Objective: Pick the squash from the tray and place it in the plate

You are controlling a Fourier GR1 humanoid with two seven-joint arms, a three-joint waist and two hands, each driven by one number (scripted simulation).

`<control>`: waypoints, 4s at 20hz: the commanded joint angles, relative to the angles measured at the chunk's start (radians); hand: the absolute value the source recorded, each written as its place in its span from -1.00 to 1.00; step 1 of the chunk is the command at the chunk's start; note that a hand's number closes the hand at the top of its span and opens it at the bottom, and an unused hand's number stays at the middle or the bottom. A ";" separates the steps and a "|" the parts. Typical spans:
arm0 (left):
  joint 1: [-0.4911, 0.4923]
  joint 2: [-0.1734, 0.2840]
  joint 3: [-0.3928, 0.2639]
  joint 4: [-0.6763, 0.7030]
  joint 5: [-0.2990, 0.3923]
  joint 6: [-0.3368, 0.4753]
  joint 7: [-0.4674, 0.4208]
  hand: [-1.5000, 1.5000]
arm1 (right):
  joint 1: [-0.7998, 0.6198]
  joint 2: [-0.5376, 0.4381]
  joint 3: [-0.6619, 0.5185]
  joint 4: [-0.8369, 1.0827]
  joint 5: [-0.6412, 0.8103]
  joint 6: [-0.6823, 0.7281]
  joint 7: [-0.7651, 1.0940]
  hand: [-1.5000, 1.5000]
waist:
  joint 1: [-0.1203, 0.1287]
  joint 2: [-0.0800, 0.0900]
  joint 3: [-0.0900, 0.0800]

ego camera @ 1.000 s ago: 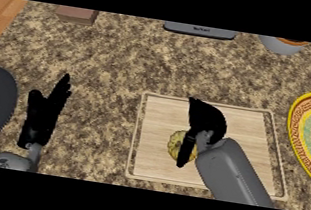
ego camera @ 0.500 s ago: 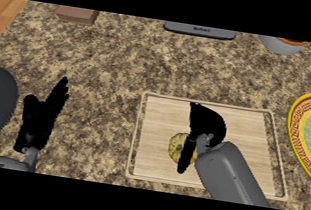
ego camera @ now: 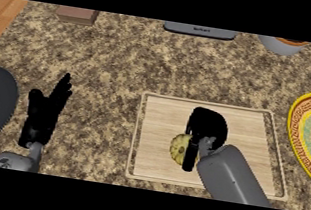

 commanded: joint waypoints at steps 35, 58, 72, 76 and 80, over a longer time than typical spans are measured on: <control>0.044 -0.023 0.049 -0.078 -0.058 -0.052 0.033 0.00 | 0.248 -0.575 -0.754 -0.099 -0.180 -0.575 -0.962 1.00 | 0.005 0.004 0.001; -0.013 -0.044 0.114 0.013 -0.048 -0.128 -0.004 0.00 | -0.023 -0.699 -0.674 0.881 -0.033 -0.432 -1.433 -1.00 | 0.020 0.012 0.003; 0.038 -0.094 0.074 -0.030 -0.098 -0.076 -0.011 0.00 | -0.113 -0.791 -1.024 1.012 -0.457 -0.026 -1.669 -1.00 | 0.008 0.008 0.003; 0.054 -0.069 0.094 -0.011 -0.089 -0.107 -0.024 0.00 | -0.043 -0.809 -1.030 1.073 -0.471 0.032 -1.758 -1.00 | 0.013 0.011 0.004; 0.014 -0.096 0.077 -0.015 -0.114 -0.079 0.008 0.00 | -0.031 -0.771 -1.008 1.074 -0.465 0.023 -1.819 -1.00 | 0.016 0.013 0.006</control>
